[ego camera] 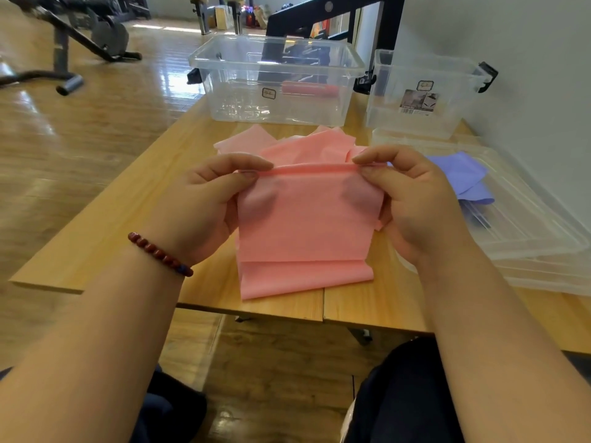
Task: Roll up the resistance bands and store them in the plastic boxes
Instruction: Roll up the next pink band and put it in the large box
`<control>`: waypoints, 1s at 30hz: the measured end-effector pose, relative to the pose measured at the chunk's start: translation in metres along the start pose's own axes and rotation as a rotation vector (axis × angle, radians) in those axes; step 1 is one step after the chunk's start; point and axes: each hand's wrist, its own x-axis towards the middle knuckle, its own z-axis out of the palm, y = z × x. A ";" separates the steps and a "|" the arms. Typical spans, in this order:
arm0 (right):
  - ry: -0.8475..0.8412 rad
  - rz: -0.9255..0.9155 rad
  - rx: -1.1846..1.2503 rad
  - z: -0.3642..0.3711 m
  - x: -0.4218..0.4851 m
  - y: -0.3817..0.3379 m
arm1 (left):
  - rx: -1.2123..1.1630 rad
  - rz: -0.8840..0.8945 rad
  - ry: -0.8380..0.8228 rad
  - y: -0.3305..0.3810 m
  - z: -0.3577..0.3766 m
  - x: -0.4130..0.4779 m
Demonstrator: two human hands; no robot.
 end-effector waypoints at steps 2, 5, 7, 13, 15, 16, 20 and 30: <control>0.007 -0.002 -0.002 0.000 0.002 0.003 | 0.016 0.003 0.017 0.001 -0.001 -0.001; 0.046 -0.037 -0.069 -0.001 0.003 0.004 | 0.059 0.019 0.008 0.004 0.001 -0.002; 0.046 -0.033 -0.053 -0.001 0.003 0.003 | 0.103 0.058 0.044 0.003 0.002 -0.003; 0.101 -0.098 -0.160 -0.004 -0.002 0.007 | 0.242 0.146 0.135 -0.002 0.001 0.000; 0.107 -0.097 -0.148 -0.007 -0.002 0.008 | 0.275 0.142 0.154 0.000 0.000 0.001; 0.115 -0.099 -0.146 -0.008 -0.002 0.007 | 0.298 0.146 0.156 0.000 0.001 0.001; 0.140 -0.120 -0.188 -0.011 -0.003 0.008 | 0.326 0.155 0.192 0.000 0.006 -0.001; 0.185 -0.123 -0.149 -0.011 -0.003 0.010 | 0.006 -0.093 0.124 0.002 0.013 -0.002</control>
